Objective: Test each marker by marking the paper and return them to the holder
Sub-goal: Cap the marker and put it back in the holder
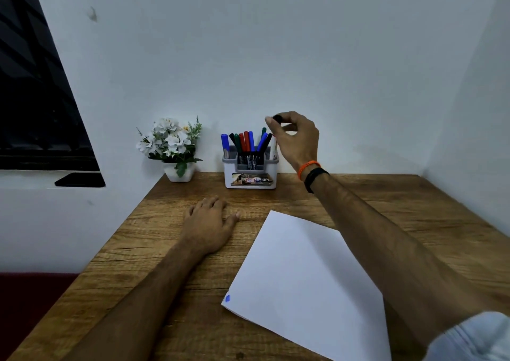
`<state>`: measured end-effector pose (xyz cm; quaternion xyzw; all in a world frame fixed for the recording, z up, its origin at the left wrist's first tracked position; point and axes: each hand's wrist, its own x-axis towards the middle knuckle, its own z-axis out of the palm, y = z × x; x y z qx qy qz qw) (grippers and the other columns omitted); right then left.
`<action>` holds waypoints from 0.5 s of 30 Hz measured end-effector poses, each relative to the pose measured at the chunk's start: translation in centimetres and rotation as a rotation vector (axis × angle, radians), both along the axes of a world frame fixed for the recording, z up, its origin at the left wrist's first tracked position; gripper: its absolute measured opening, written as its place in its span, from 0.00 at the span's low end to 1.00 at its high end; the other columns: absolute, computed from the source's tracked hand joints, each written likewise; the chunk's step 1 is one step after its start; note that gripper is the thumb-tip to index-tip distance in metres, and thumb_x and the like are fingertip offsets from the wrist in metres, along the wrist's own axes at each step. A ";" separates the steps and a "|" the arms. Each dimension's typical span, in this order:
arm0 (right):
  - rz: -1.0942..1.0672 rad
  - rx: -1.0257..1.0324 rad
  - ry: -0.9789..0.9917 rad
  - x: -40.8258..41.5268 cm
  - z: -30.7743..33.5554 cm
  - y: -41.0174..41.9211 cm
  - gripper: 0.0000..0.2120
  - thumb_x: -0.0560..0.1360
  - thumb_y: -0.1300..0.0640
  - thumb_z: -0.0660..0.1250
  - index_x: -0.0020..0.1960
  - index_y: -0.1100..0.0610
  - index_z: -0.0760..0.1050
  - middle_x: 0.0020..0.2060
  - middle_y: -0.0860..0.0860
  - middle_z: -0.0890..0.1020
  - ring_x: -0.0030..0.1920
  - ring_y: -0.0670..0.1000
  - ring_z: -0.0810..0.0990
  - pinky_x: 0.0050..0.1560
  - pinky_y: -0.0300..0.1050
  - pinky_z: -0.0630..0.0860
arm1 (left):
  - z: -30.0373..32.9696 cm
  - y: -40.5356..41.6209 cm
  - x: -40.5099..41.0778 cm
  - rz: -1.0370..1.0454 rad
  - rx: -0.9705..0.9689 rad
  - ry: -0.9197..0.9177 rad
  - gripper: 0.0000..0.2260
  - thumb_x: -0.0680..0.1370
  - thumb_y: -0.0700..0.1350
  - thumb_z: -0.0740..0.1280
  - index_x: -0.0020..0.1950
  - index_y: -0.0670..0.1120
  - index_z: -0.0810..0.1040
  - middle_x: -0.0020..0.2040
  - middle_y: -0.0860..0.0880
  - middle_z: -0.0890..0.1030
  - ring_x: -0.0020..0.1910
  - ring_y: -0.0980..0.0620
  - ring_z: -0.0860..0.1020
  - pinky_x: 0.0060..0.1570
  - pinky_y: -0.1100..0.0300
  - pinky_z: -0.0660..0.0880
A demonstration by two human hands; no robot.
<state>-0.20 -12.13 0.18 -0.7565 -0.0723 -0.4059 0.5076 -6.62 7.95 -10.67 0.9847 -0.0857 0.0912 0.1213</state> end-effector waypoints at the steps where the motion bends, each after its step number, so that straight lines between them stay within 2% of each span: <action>1: 0.045 0.036 -0.037 -0.7 0.6 0.3 0.10 0.73 0.49 0.74 0.48 0.56 0.83 0.43 0.48 0.85 0.44 0.48 0.83 0.45 0.33 0.78 | 0.0 0.0 0.0 0.000 -0.004 -0.002 0.28 0.79 0.64 0.52 0.73 0.50 0.66 0.76 0.48 0.64 0.75 0.49 0.61 0.73 0.45 0.55; 4: 0.193 0.123 -0.105 -2.8 2.0 1.2 0.10 0.74 0.52 0.74 0.48 0.60 0.83 0.40 0.52 0.86 0.41 0.48 0.85 0.46 0.37 0.80 | 0.1 0.0 -0.1 0.000 -0.004 0.005 0.28 0.79 0.64 0.51 0.74 0.50 0.65 0.76 0.48 0.63 0.75 0.49 0.60 0.74 0.46 0.55; 9: 0.398 0.232 0.136 -6.7 1.4 2.3 0.10 0.75 0.50 0.72 0.46 0.57 0.83 0.38 0.52 0.86 0.40 0.47 0.85 0.48 0.48 0.83 | 0.1 0.0 -0.1 0.001 -0.013 0.014 0.28 0.79 0.64 0.52 0.73 0.49 0.66 0.76 0.47 0.63 0.75 0.48 0.60 0.74 0.46 0.54; 11: 0.430 0.231 0.248 -8.2 0.2 2.6 0.12 0.75 0.48 0.72 0.44 0.57 0.84 0.38 0.54 0.86 0.39 0.48 0.84 0.46 0.47 0.83 | 0.1 0.0 0.0 -0.004 -0.019 0.017 0.28 0.79 0.63 0.53 0.73 0.49 0.66 0.76 0.47 0.63 0.75 0.48 0.60 0.73 0.46 0.54; 13: 0.478 0.226 0.356 -9.6 -1.2 2.6 0.14 0.75 0.49 0.71 0.46 0.61 0.84 0.39 0.55 0.86 0.37 0.46 0.83 0.40 0.42 0.80 | 0.1 0.1 0.1 -0.001 -0.026 0.026 0.28 0.79 0.63 0.53 0.73 0.48 0.67 0.76 0.46 0.64 0.75 0.47 0.61 0.74 0.46 0.55; 15: 0.543 0.229 0.466 -11.0 -2.6 2.3 0.14 0.76 0.50 0.71 0.47 0.62 0.83 0.38 0.54 0.85 0.35 0.46 0.83 0.36 0.43 0.79 | 0.1 0.2 0.2 -0.005 -0.049 0.025 0.28 0.79 0.63 0.55 0.71 0.47 0.69 0.73 0.45 0.68 0.73 0.46 0.65 0.72 0.45 0.59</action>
